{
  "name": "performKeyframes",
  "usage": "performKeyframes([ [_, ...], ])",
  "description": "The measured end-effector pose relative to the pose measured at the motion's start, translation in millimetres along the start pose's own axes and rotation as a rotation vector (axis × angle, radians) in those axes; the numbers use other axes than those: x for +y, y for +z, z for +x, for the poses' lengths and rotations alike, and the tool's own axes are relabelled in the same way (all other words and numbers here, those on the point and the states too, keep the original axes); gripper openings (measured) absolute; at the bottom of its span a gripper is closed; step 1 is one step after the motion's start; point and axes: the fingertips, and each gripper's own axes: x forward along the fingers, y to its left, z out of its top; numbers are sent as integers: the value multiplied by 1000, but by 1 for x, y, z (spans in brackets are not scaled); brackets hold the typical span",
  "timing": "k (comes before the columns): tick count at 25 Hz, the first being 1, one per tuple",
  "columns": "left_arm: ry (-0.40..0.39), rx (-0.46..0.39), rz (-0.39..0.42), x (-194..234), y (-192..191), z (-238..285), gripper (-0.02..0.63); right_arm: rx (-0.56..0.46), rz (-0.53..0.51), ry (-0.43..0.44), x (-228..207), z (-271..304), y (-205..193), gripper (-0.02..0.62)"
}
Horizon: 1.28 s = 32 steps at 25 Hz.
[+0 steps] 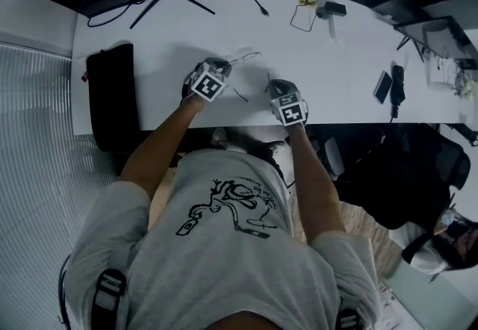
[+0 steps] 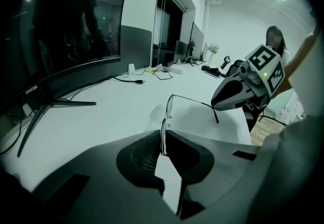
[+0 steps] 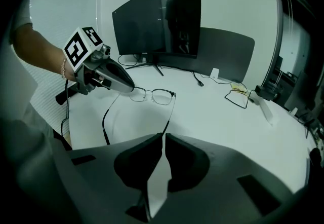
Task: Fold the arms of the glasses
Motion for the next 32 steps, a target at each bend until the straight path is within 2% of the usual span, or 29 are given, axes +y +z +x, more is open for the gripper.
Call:
performKeyframes([
  [6,10,4,11,0,1,1,38,-48,33,-5,-8,-3,6,28],
  [9,9,10,16,-1,0,2,37,-35,36,-18,-16,-3,1,28],
  [15,10,14,21,-1,2,4,37,-2,-13,25,-6,6,-5,28],
  [32,10,21,16,-4,1,4,37,-20,-23,79,6,13,5,28],
])
